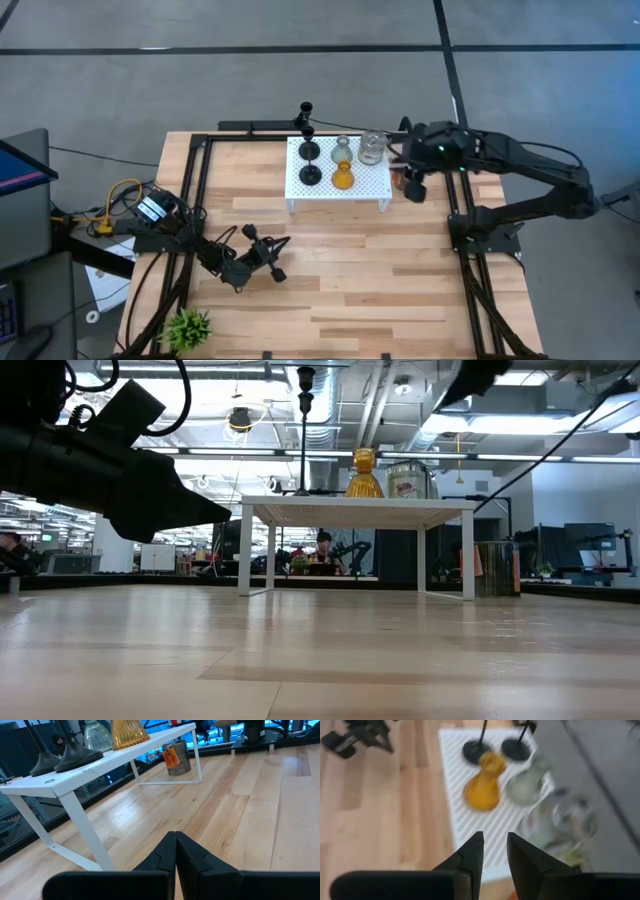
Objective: Pick & Place candle stick holders
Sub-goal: Put the scented candle on the shelf
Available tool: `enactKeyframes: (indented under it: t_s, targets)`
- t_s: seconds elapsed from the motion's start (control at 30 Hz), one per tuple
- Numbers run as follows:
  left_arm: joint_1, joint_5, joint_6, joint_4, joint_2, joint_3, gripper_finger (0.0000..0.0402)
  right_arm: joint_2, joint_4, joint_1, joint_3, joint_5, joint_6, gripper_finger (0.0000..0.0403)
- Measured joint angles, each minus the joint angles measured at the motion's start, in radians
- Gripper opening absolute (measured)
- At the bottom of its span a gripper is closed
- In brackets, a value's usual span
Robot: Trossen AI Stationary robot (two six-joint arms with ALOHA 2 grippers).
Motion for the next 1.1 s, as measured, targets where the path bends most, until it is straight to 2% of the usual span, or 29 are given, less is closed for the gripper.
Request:
enactKeyframes:
  t_s: [0.3,0.53,0.67,0.9,1.1]
  targets:
    - [0.000,0.000,0.000,0.000,0.000,0.000,0.0006,-0.023,-0.284,0.133,0.000,-0.002,0.252,0.0077]
    - [0.000,0.000,0.000,0.000,0.000,0.000,0.0006,-0.021,-0.307,0.240,-0.001,0.008,0.299,0.0077]
    - [0.000,0.000,0.000,0.000,0.000,0.000,0.0006,-0.027,-0.303,0.307,-0.012,0.074,0.364,0.0071]
    - [0.000,0.000,0.000,0.000,0.000,0.000,0.0006,-0.087,-0.244,0.416,-0.197,0.159,0.438,0.0064]
    - [0.000,0.000,0.000,0.002,0.000,0.000,0.0006,-0.128,-0.116,0.442,-0.378,0.197,0.461,0.0063]
